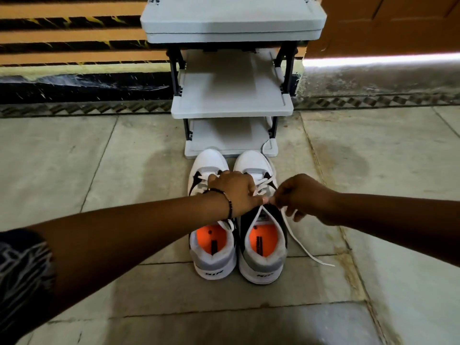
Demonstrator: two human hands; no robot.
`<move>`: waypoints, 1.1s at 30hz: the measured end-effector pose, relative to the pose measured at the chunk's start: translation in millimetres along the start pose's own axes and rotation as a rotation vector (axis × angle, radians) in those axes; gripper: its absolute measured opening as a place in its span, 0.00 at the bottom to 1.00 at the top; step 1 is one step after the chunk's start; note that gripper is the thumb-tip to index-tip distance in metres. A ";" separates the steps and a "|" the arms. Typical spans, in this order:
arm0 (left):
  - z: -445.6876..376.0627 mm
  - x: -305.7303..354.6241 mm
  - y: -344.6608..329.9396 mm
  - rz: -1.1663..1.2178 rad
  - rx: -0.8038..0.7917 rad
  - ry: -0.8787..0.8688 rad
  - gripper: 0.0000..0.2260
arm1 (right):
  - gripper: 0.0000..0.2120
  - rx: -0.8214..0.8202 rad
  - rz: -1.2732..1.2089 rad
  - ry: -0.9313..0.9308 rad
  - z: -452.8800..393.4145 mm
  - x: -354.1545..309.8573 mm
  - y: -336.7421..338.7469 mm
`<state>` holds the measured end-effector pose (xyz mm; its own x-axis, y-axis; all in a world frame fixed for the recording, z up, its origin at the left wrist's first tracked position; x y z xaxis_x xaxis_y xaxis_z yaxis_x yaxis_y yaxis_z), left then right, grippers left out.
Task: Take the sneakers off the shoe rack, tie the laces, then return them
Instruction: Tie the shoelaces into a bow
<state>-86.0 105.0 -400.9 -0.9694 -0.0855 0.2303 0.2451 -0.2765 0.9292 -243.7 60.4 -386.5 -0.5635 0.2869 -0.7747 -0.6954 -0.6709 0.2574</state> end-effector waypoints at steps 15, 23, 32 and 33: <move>16.3 5.9 18.6 0.611 0.300 -0.138 0.09 | 0.06 -0.090 -0.158 0.186 2.4 -26.5 -12.0; 18.0 -1.1 32.6 0.630 -0.070 -0.150 0.07 | 0.10 -0.064 -0.184 0.205 11.1 -30.7 2.8; 22.5 1.9 36.4 0.519 -0.172 -0.185 0.11 | 0.07 -0.130 -0.015 0.309 19.7 -42.4 8.6; 22.7 3.3 34.7 0.504 -0.161 -0.185 0.12 | 0.07 -0.124 0.044 0.335 20.2 -45.4 7.8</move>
<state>-81.1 116.9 -361.3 -0.7143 -0.0794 0.6953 0.6645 -0.3886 0.6383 -232.6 55.9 -337.7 -0.4001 0.0299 -0.9160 -0.6029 -0.7613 0.2385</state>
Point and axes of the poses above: each hand's wrist, its own z-axis away from the middle knuckle, its own y-axis out of the back of the hand, x = y × z, the point moved 1 cm from there along -z, towards the middle knuckle, and after that the axes turned 13 degrees about -z, right-handed, at the moved point
